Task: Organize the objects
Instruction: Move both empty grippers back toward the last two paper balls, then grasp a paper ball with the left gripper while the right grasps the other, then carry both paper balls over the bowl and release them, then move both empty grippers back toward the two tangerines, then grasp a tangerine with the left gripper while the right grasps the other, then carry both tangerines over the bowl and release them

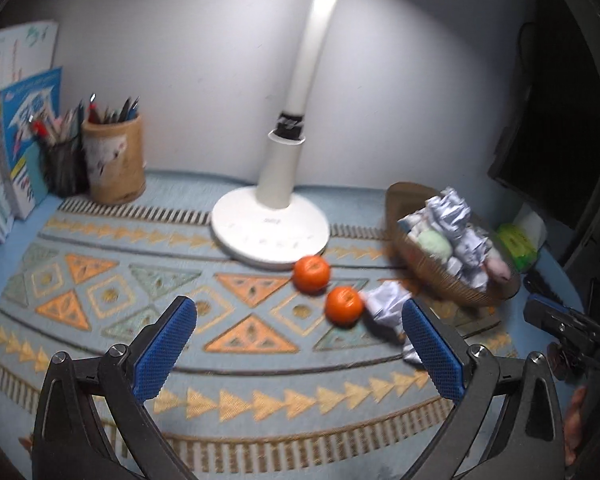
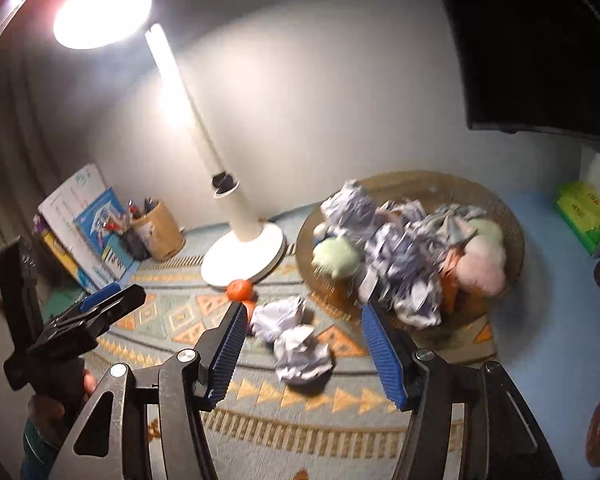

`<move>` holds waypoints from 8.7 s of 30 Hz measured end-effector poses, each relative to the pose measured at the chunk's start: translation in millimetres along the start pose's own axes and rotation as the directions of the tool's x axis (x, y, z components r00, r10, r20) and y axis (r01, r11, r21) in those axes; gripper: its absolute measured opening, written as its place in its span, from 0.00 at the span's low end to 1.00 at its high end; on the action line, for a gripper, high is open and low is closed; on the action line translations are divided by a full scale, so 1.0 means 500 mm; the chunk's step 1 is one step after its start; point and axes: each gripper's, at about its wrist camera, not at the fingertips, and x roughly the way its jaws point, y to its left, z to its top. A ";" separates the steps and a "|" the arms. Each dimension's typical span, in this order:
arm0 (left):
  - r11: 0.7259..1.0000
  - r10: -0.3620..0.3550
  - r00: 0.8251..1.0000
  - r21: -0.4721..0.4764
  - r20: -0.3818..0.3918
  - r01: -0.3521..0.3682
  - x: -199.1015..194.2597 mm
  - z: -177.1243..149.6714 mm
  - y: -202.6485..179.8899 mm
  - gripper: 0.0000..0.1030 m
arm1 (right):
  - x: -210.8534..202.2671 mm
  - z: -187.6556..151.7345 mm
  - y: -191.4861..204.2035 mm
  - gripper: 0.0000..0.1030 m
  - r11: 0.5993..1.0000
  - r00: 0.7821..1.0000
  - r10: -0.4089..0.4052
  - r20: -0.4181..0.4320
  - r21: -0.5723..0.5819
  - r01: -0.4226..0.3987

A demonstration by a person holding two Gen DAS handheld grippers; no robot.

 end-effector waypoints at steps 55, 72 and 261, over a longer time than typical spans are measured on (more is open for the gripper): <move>0.696 -0.250 0.904 0.584 -0.348 0.417 0.214 0.008 -0.262 0.50 | 0.127 -0.077 -0.095 0.51 1.000 0.996 -0.016 -0.092 0.014 0.018; 0.793 -0.414 0.908 0.464 -0.063 0.394 0.076 0.166 -0.409 0.50 | -0.106 0.148 -0.164 0.51 0.989 0.980 -0.123 0.156 0.105 0.107; 0.978 0.130 0.984 0.179 -0.119 -0.107 -0.038 -0.147 0.094 0.36 | 0.168 -0.177 0.102 0.37 0.979 0.966 -0.184 -0.183 -0.123 0.164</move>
